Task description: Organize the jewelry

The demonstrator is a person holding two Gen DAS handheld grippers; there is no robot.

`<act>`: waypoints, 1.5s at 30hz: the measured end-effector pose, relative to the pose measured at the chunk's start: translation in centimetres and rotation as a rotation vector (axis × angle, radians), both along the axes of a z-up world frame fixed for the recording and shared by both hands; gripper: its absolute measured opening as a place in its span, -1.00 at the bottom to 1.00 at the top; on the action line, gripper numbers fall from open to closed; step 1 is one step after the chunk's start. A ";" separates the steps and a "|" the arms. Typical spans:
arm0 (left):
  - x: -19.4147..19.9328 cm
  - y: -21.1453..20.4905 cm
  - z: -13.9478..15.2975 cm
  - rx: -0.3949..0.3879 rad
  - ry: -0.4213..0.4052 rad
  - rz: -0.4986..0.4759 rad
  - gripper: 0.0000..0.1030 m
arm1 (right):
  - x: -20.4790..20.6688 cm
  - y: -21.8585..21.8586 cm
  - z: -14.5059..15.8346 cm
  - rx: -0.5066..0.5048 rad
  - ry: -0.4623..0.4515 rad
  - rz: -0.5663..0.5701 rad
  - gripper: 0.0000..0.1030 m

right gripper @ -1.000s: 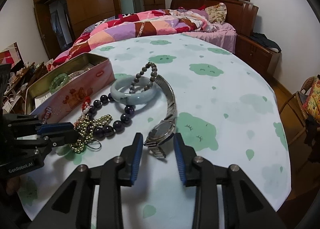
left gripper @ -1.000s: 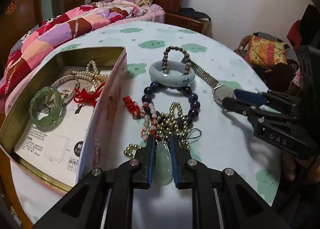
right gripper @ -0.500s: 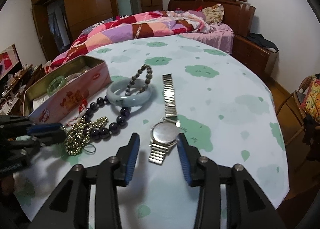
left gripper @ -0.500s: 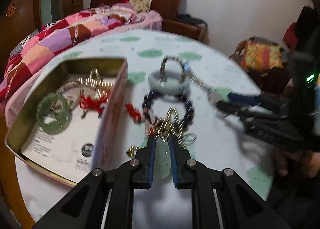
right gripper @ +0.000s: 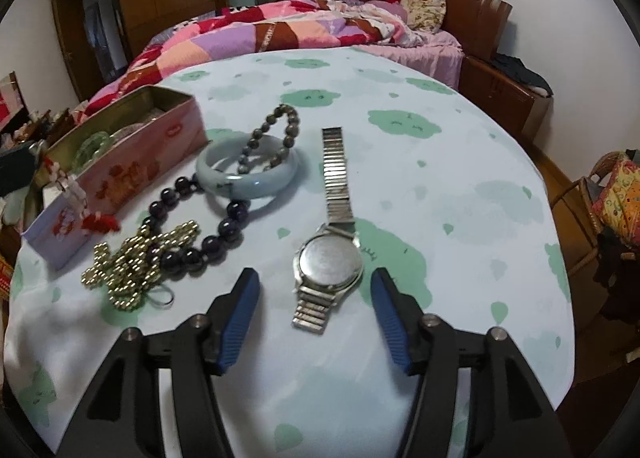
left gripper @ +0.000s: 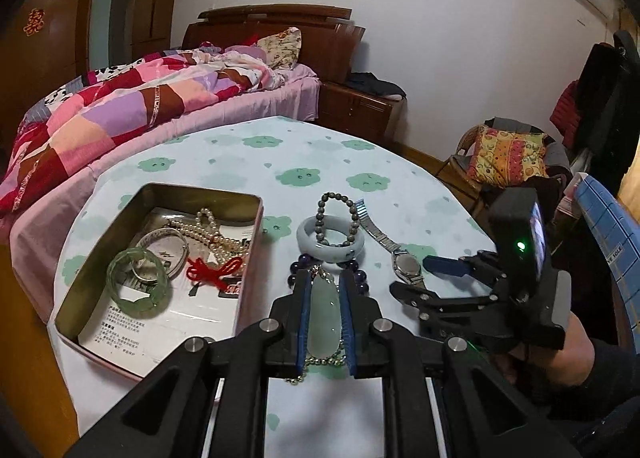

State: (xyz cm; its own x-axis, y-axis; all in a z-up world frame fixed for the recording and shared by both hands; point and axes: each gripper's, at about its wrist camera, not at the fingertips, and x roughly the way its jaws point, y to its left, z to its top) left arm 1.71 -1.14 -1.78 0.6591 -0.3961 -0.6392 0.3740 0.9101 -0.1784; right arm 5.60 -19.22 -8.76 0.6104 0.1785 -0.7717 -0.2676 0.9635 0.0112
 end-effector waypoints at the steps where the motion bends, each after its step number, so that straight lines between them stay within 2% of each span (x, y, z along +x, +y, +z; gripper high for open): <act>1: 0.0 -0.1 0.0 -0.002 0.001 -0.004 -0.74 | 0.3 0.0 0.0 -0.009 0.004 -0.004 0.14; 3: 0.0 0.0 -0.1 -0.006 0.003 -0.005 -0.74 | 0.4 0.0 0.0 -0.021 0.000 -0.007 -0.08; 4: 0.0 0.0 -0.1 -0.009 0.003 -0.005 -0.74 | 0.5 0.1 0.2 -0.031 -0.003 -0.005 -0.26; 10: 0.1 1.1 0.6 -0.023 -0.009 0.021 -0.74 | -0.9 -0.1 0.7 0.000 -0.029 0.029 -0.28; 19: 0.0 3.4 3.4 -0.040 -0.077 0.067 -0.74 | -2.7 1.4 6.3 0.037 -0.151 0.095 -0.28; 27: 0.6 6.8 4.6 -0.036 -0.115 0.159 -0.74 | -1.8 4.5 9.8 0.054 -0.231 0.178 -0.28; 33: 1.6 8.7 3.7 -0.011 -0.097 0.228 -0.74 | -0.5 7.5 10.3 0.087 -0.250 0.247 -0.28; 45: 3.2 10.7 1.5 0.018 -0.060 0.300 -0.74 | 1.4 13.3 9.8 0.070 -0.263 0.347 -0.28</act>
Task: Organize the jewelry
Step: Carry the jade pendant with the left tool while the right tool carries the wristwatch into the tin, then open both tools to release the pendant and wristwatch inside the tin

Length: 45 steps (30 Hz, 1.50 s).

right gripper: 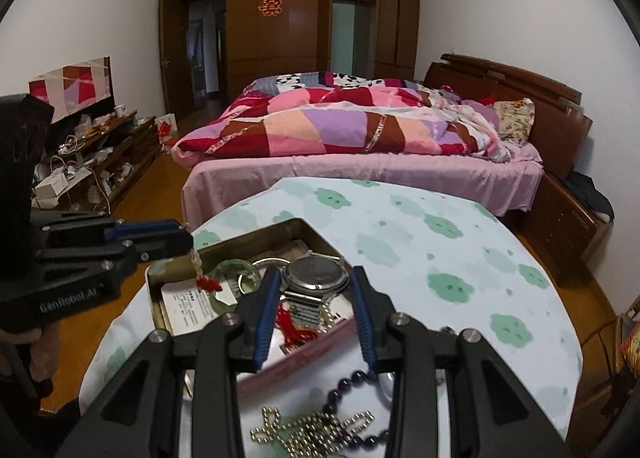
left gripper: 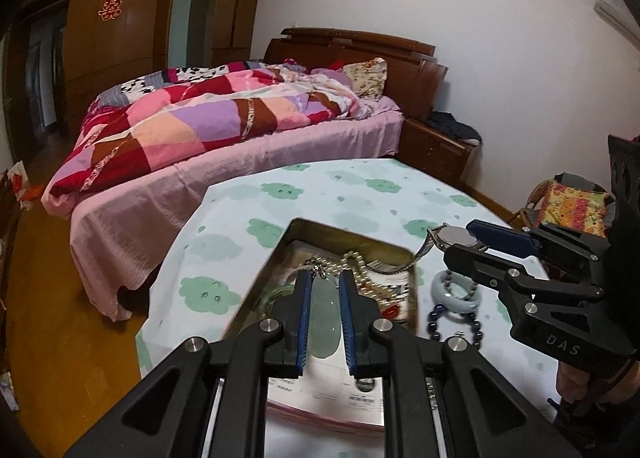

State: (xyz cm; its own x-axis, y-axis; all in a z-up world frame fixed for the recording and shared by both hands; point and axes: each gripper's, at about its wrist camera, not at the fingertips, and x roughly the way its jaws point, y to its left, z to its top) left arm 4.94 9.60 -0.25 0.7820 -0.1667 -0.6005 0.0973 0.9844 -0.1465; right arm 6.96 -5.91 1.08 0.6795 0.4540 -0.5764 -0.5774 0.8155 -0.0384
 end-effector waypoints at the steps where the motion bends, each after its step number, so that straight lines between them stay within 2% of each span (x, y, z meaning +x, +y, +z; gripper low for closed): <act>1: 0.1 0.1 -0.2 0.001 0.005 0.006 -0.74 | 0.2 0.5 -0.3 -0.003 0.001 0.006 -0.28; 13: 1.6 0.5 -3.5 0.020 0.069 0.031 -0.74 | 1.3 2.4 -4.1 -0.047 0.057 0.022 -0.28; 20: 1.9 0.1 -4.6 0.076 0.082 0.032 -0.74 | 1.5 2.6 -5.3 -0.069 0.084 0.023 -0.28; 29: 2.3 0.2 -6.0 0.083 0.123 0.035 -0.73 | 1.6 2.6 -6.1 -0.070 0.105 0.027 -0.26; 37: 2.2 -0.5 -6.1 0.113 0.125 0.028 -0.73 | 1.4 2.8 -6.2 -0.080 0.101 0.030 -0.25; 45: 2.2 -0.5 -6.2 0.112 0.128 0.028 -0.71 | 1.4 2.8 -6.2 -0.072 0.105 0.036 -0.25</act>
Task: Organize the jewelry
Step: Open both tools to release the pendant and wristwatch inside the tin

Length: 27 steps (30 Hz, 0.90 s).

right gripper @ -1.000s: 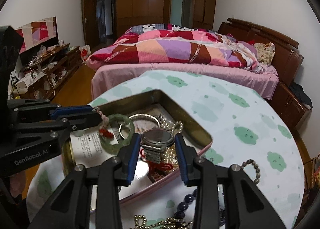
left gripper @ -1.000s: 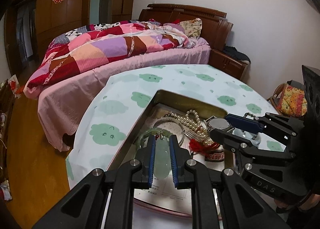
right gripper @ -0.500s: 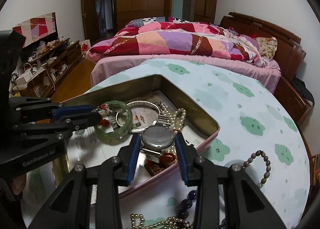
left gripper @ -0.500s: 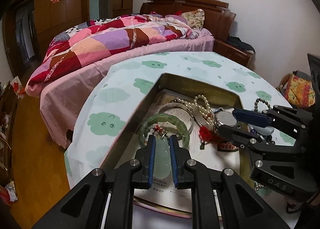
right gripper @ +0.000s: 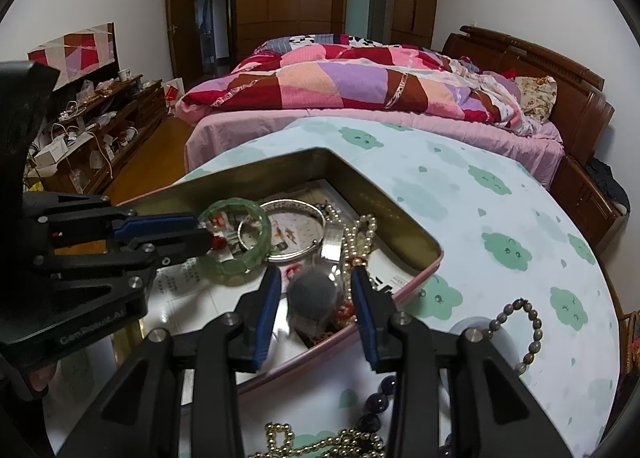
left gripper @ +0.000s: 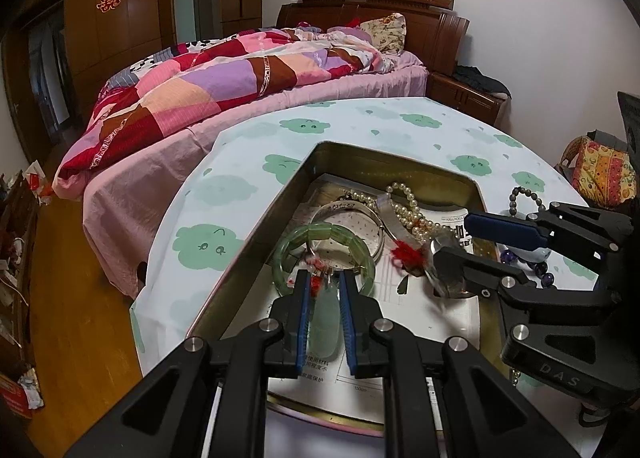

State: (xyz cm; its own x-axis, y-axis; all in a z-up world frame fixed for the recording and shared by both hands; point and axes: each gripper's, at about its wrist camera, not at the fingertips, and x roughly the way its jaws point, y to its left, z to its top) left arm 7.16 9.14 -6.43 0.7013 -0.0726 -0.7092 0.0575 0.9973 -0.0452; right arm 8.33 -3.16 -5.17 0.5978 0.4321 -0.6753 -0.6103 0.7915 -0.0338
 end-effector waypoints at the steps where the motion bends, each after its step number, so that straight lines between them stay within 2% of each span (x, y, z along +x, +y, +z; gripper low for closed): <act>1: 0.0 0.0 0.0 0.002 0.001 0.000 -0.64 | 0.0 0.0 0.0 -0.001 -0.001 0.000 -0.25; 3: 0.0 -0.1 -0.1 0.022 0.003 0.011 -0.29 | 0.0 0.0 0.0 0.002 0.001 0.001 -0.24; 4: -0.1 0.0 -0.1 0.034 0.002 0.028 0.09 | -0.1 0.0 -0.1 0.006 0.003 0.004 -0.19; 5: -0.2 0.1 0.0 0.044 -0.011 0.042 0.17 | -0.1 -0.1 0.0 0.009 0.003 0.008 -0.13; 15: -0.2 0.3 0.1 0.040 -0.013 0.040 0.17 | -0.5 -0.1 0.1 0.006 -0.020 0.003 0.05; 20: -0.3 0.4 0.2 0.033 -0.010 0.055 0.17 | -0.6 -0.4 0.3 0.012 -0.025 -0.020 0.31; 27: -0.8 0.3 0.6 0.026 -0.021 0.099 0.20 | -1.1 -2.2 0.7 0.048 -0.017 -0.047 0.33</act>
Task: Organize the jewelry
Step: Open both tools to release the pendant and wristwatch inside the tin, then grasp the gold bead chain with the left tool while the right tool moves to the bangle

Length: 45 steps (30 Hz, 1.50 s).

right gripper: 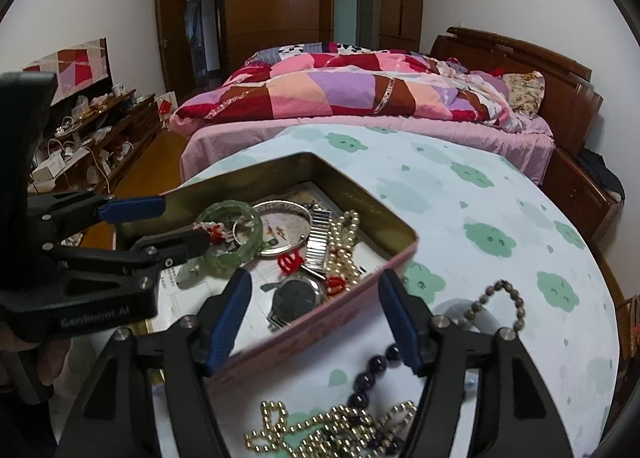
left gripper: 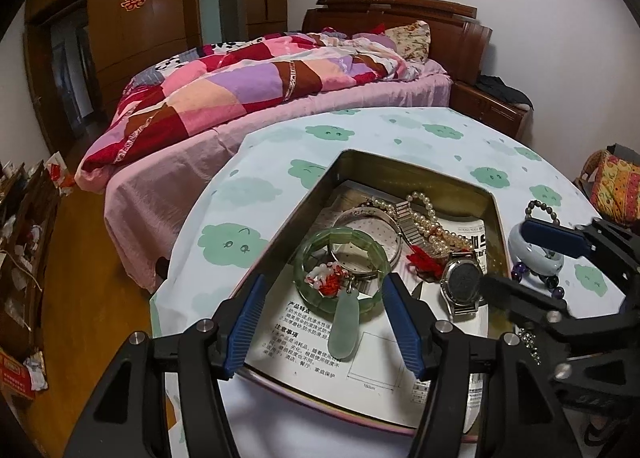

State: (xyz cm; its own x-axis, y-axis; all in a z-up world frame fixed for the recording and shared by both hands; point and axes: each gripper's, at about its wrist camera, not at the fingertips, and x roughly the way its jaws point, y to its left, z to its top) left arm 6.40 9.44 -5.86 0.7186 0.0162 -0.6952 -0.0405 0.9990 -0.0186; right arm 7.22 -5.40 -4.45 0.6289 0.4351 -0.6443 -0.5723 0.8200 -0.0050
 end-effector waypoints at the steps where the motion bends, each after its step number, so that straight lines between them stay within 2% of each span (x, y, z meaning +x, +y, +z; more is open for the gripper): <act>1: -0.1 -0.1 0.0 -0.002 -0.001 0.004 0.21 | -0.1 -0.4 0.1 0.005 -0.001 -0.007 0.36; 10: -1.5 -3.4 0.6 0.029 -0.015 -0.034 0.22 | -1.1 -6.8 0.3 0.044 0.012 -0.130 0.48; 15: -2.1 -5.0 0.3 0.049 -0.011 -0.034 0.22 | -1.7 -10.8 -0.3 0.062 0.045 -0.215 0.50; 18: -2.7 -6.1 0.4 0.034 -0.017 -0.056 0.22 | -2.0 -12.2 -1.0 0.054 0.057 -0.247 0.50; 19: -2.9 -6.6 0.6 0.054 -0.033 -0.052 0.22 | -2.0 -12.8 -1.4 0.057 0.067 -0.260 0.50; 25: -4.1 -8.4 1.4 0.052 -0.083 -0.109 0.22 | -2.3 -13.9 -2.5 0.059 0.095 -0.283 0.50; 32: -4.4 -11.6 1.0 0.082 -0.078 -0.213 0.22 | -2.5 -13.9 -3.0 0.053 0.088 -0.284 0.50; 37: -4.0 -12.6 0.2 0.080 -0.053 -0.238 0.22 | -2.6 -14.6 -3.0 0.024 0.064 -0.333 0.49; 40: -3.9 -12.9 0.2 0.097 -0.055 -0.236 0.22 | -2.4 -15.2 -3.1 0.040 0.076 -0.353 0.49; 42: -3.9 -12.9 0.3 0.098 -0.062 -0.234 0.17 | -2.3 -15.4 -3.0 0.046 0.074 -0.359 0.49; 44: -4.2 -13.3 0.6 0.102 -0.078 -0.247 -0.12 | -2.4 -15.1 -3.0 0.038 0.069 -0.359 0.49; 45: -4.4 -13.6 0.7 0.106 -0.084 -0.254 -0.12 | -2.4 -15.0 -2.9 0.034 0.065 -0.358 0.49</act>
State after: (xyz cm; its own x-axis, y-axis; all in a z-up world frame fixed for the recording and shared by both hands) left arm 2.04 -4.12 -5.20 0.7638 -0.1023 -0.6373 0.2082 0.9736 0.0933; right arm 4.81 -20.43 -7.40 0.7034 0.2165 -0.6770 -0.2471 0.9675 0.0527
